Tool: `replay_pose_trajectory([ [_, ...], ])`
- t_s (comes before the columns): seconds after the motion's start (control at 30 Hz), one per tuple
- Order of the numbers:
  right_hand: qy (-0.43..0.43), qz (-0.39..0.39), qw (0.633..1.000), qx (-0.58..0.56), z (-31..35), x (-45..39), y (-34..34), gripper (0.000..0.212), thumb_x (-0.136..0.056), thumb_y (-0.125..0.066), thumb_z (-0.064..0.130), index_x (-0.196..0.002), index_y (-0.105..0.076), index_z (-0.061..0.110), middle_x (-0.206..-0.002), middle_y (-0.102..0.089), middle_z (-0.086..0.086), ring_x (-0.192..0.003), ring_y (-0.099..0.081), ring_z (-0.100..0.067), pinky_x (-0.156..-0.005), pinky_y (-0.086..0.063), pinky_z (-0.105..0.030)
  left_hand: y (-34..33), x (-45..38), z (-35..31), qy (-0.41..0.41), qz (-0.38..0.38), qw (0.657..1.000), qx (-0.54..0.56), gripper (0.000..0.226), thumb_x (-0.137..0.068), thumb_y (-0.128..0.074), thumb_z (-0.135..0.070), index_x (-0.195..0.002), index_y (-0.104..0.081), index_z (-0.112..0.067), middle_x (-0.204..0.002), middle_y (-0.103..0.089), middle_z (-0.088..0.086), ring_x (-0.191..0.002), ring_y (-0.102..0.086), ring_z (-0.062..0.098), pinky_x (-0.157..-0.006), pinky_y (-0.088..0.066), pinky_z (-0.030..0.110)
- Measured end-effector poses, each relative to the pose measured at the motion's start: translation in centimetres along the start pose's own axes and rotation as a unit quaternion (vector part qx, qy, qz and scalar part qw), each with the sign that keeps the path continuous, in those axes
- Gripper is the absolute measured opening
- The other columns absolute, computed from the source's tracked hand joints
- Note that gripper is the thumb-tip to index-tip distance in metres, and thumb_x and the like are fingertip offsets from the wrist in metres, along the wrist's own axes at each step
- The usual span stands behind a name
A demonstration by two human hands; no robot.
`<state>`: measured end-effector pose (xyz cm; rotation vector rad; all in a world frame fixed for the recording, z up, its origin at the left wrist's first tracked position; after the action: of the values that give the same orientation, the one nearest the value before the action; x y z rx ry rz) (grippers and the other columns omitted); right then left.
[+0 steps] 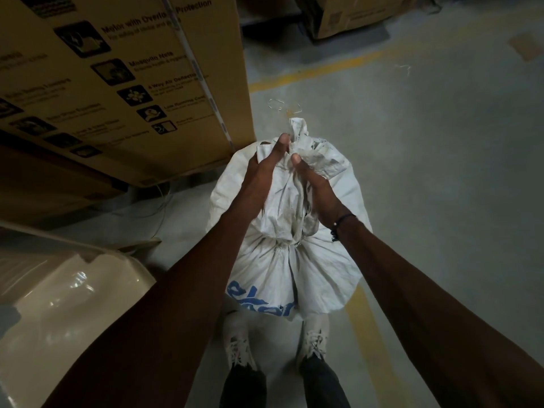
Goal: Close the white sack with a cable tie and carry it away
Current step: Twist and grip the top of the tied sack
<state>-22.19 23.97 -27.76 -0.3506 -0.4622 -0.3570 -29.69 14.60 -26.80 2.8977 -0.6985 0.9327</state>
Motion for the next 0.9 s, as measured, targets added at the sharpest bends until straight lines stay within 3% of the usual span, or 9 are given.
replay_pose_trajectory([
  [0.07,-0.006,-0.007,1.000,-0.008,-0.6,-0.1,0.1,0.079,-0.088,-0.074,0.074,-0.151,-0.061,0.029,-0.151,-0.067,-0.001,-0.144,-0.061,-0.021,-0.128,-0.039,-0.052,-0.3,0.4,0.2,0.003,-0.026,0.999,-0.022,0.066,-0.071,-0.071,-0.085,-0.113,-0.076,-0.034,-0.110,-0.080,-0.003,-0.108,-0.076,0.019,-0.105,-0.055,0.046],
  [0.13,-0.009,-0.033,0.999,-0.002,-0.9,0.0,0.6,0.084,-0.084,-0.070,0.084,-0.152,-0.060,0.036,-0.152,-0.067,0.004,-0.144,-0.060,-0.017,-0.128,-0.038,-0.051,-0.4,1.2,-0.5,-0.016,-0.082,0.994,-0.070,0.039,-0.084,-0.068,-0.074,-0.094,-0.069,-0.036,-0.095,-0.074,-0.013,-0.099,-0.071,0.009,-0.098,-0.053,0.033],
  [0.2,-0.007,-0.066,0.998,0.012,-0.8,0.3,1.0,0.085,-0.079,-0.067,0.091,-0.149,-0.062,0.041,-0.149,-0.069,0.007,-0.141,-0.063,-0.013,-0.127,-0.042,-0.048,-0.6,2.2,-1.1,-0.029,-0.117,0.986,-0.115,0.036,-0.089,-0.066,-0.070,-0.083,-0.060,-0.035,-0.087,-0.066,-0.016,-0.091,-0.066,0.004,-0.085,-0.050,0.027],
  [0.3,0.012,-0.135,0.991,0.019,0.0,1.2,2.4,0.093,-0.067,-0.064,0.099,-0.138,-0.069,0.040,-0.138,-0.075,0.007,-0.130,-0.069,-0.008,-0.119,-0.050,-0.040,-1.2,2.8,-1.1,-0.032,-0.100,0.986,-0.132,0.053,-0.079,-0.065,-0.083,-0.099,-0.070,-0.034,-0.099,-0.073,-0.013,-0.098,-0.069,0.006,-0.095,-0.055,0.031],
  [0.4,0.001,-0.151,0.988,0.008,-0.4,1.8,3.2,0.104,-0.058,-0.063,0.105,-0.136,-0.071,0.037,-0.132,-0.078,0.005,-0.125,-0.072,-0.012,-0.116,-0.054,-0.043,-2.0,3.3,-0.3,-0.044,-0.044,0.986,-0.153,0.066,-0.078,-0.065,-0.083,-0.122,-0.066,-0.033,-0.114,-0.075,-0.012,-0.109,-0.070,0.009,-0.103,-0.056,0.039],
  [0.5,-0.012,-0.115,0.993,-0.014,-1.0,2.4,2.5,0.104,-0.063,-0.068,0.099,-0.143,-0.068,0.031,-0.139,-0.075,0.003,-0.131,-0.069,-0.012,-0.120,-0.050,-0.041,-1.3,4.3,0.4,-0.076,-0.097,0.979,-0.159,0.065,-0.083,-0.062,-0.080,-0.118,-0.060,-0.026,-0.108,-0.075,-0.006,-0.103,-0.073,0.015,-0.098,-0.059,0.044],
  [0.67,-0.018,-0.065,0.993,-0.094,-1.7,3.9,0.7,0.060,-0.107,-0.056,0.057,-0.150,-0.062,0.016,-0.147,-0.070,-0.010,-0.140,-0.065,-0.025,-0.126,-0.042,-0.048,-0.8,6.5,1.1,-0.075,-0.181,0.977,-0.080,0.052,-0.083,-0.066,-0.077,-0.104,-0.070,-0.029,-0.093,-0.078,-0.011,-0.091,-0.075,0.004,-0.093,-0.062,0.039],
  [0.8,-0.042,-0.087,0.992,-0.082,-1.1,5.5,-0.3,0.084,-0.081,-0.075,0.081,-0.145,-0.068,0.027,-0.142,-0.074,-0.006,-0.134,-0.069,-0.025,-0.123,-0.046,-0.050,-0.7,7.7,0.7,-0.042,-0.194,0.979,-0.038,0.049,-0.079,-0.070,-0.077,-0.094,-0.077,-0.030,-0.088,-0.081,-0.007,-0.086,-0.078,0.008,-0.087,-0.064,0.038],
  [0.9,-0.053,-0.125,0.989,-0.050,-0.3,6.9,-0.3,0.099,-0.062,-0.076,0.095,-0.138,-0.072,0.032,-0.133,-0.078,-0.003,-0.126,-0.074,-0.023,-0.117,-0.052,-0.050,-0.9,9.5,-1.1,-0.038,-0.201,0.978,-0.037,0.037,-0.084,-0.072,-0.069,-0.079,-0.073,-0.032,-0.079,-0.078,-0.007,-0.082,-0.077,0.009,-0.081,-0.062,0.033],
])
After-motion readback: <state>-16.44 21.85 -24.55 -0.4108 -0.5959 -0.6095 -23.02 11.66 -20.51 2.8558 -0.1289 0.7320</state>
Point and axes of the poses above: each hand's wrist, its own x-axis away from the middle knuckle, its own y-axis out of the back of the hand, z = x × y, the point moved 9 cm from there along -x, towards the middle knuckle
